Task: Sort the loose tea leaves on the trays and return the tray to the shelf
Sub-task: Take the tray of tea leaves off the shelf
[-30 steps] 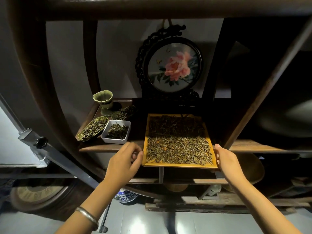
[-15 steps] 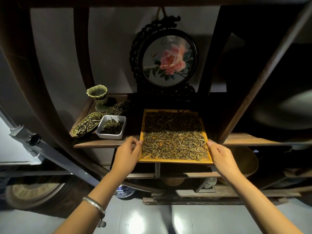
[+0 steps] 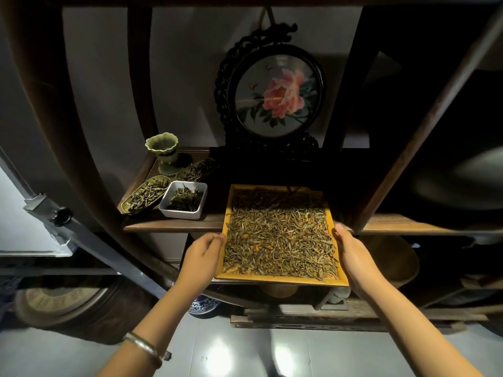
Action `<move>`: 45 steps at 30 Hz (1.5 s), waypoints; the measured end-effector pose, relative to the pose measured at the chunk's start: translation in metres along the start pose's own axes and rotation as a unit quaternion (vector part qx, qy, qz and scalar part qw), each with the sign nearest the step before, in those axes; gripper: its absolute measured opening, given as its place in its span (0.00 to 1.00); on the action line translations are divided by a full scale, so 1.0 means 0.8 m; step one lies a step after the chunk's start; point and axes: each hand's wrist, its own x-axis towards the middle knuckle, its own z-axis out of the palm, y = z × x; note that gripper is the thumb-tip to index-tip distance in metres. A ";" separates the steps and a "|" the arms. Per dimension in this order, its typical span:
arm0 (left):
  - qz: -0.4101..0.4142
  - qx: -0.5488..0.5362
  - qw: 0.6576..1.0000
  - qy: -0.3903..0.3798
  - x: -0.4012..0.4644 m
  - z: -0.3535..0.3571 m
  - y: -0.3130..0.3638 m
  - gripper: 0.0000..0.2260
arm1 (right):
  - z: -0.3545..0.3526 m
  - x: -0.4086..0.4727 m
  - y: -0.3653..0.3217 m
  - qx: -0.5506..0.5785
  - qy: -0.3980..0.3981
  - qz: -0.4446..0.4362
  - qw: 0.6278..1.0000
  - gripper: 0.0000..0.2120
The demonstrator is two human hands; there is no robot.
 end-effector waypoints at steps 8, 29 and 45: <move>-0.022 -0.013 1.000 0.007 0.014 0.010 0.010 0.19 | 0.015 0.003 -0.007 0.028 0.017 0.023 0.999 0.17; 0.112 -0.006 0.972 -0.207 -0.017 -0.049 0.010 0.14 | 0.073 -0.197 0.049 -0.032 0.298 -0.033 0.954 0.19; 0.230 0.010 0.785 -0.575 -0.298 0.090 0.067 0.12 | 0.064 -0.600 0.191 0.081 0.649 0.019 0.756 0.20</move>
